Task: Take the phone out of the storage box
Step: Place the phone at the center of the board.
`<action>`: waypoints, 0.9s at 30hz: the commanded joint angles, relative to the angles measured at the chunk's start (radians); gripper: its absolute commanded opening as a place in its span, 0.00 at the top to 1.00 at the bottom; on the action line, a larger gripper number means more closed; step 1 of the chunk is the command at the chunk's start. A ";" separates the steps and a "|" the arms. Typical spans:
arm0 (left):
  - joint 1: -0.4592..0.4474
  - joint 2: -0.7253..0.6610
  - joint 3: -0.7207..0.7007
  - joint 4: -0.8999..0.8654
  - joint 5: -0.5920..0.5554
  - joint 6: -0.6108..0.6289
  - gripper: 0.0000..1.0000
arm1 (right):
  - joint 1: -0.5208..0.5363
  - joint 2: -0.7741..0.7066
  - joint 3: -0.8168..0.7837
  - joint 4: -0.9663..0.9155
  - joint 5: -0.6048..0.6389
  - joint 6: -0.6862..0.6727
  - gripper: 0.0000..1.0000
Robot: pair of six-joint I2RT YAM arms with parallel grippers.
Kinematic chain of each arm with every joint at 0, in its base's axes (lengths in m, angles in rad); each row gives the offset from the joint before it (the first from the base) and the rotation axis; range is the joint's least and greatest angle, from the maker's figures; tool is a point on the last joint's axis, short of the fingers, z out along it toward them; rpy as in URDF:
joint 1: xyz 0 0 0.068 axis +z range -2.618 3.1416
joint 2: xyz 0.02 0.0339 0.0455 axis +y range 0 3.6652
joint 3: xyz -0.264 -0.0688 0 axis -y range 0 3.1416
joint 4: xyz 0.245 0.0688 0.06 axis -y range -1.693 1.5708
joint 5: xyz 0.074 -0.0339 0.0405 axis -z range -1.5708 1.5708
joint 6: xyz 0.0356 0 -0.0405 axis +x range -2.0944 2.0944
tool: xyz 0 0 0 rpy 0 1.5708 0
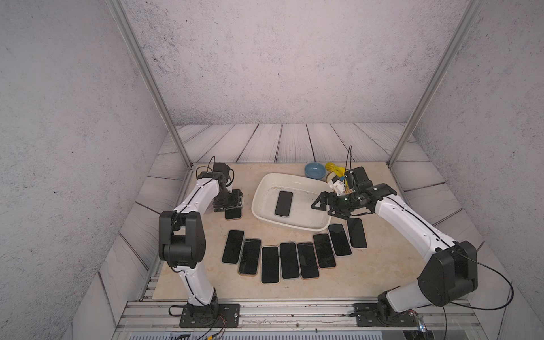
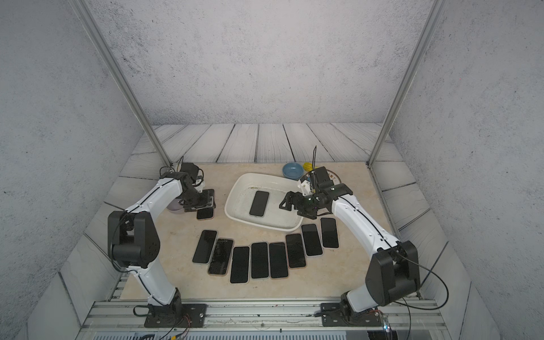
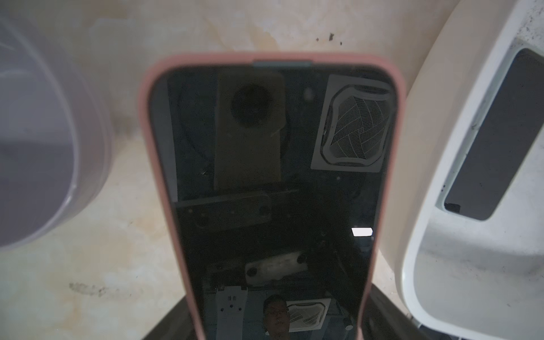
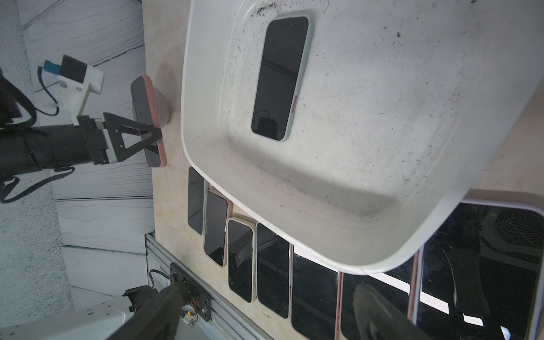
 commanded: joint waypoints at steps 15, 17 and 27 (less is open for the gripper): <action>-0.059 0.258 0.140 0.054 0.022 0.016 0.38 | 0.005 -0.035 0.042 -0.153 0.119 -0.080 0.00; -0.068 0.277 0.144 0.056 0.019 0.016 0.38 | 0.004 -0.033 0.048 -0.166 0.143 -0.082 0.00; -0.094 0.321 0.136 0.046 0.020 0.000 0.25 | 0.002 0.010 0.069 -0.178 0.155 -0.049 0.00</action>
